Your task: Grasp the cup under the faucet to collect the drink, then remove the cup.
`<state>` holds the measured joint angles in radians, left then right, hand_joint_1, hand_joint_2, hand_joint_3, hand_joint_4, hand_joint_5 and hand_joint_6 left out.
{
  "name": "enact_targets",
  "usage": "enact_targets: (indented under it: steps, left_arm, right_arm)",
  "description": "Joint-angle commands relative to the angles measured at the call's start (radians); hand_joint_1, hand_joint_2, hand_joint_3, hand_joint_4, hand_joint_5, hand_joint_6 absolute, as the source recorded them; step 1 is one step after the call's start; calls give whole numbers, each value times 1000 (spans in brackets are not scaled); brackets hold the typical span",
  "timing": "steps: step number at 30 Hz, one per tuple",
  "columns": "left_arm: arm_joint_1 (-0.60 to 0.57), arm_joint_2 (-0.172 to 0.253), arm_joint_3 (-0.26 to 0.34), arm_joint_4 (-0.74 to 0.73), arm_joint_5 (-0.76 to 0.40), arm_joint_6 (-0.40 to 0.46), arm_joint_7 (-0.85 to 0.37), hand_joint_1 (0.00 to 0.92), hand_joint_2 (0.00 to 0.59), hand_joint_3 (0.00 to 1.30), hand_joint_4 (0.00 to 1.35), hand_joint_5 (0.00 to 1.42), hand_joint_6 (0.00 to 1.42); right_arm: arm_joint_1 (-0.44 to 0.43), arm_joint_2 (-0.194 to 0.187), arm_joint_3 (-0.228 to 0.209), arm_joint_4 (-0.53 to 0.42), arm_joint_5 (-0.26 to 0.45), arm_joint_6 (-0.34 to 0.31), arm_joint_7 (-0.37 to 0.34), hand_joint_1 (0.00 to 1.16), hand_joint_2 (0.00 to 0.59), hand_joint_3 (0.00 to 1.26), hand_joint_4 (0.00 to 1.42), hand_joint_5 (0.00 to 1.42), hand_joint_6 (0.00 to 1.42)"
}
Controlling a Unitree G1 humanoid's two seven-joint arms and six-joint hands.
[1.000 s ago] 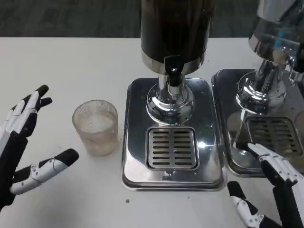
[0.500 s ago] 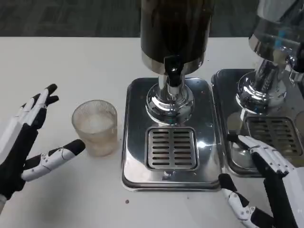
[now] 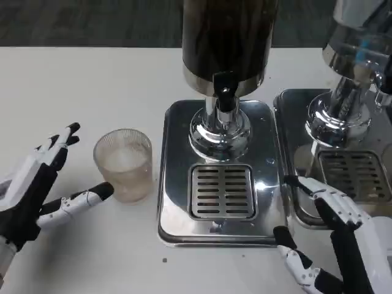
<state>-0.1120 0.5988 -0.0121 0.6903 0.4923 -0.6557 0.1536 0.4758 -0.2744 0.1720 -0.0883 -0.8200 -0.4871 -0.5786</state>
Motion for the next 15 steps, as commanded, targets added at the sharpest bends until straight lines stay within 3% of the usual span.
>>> enact_targets:
  steps: [1,15]
  left_arm:
    - [-50,21,-41,61,28,-16,25,69,30,0,0,0,14]
    - [-185,-12,-127,235,23,-20,46,109,29,0,0,51,61]
  right_arm:
    - [-6,7,4,3,-4,3,-18,411,397,290,257,270,402]
    - [-21,2,7,21,0,-5,-21,411,397,294,260,273,405]
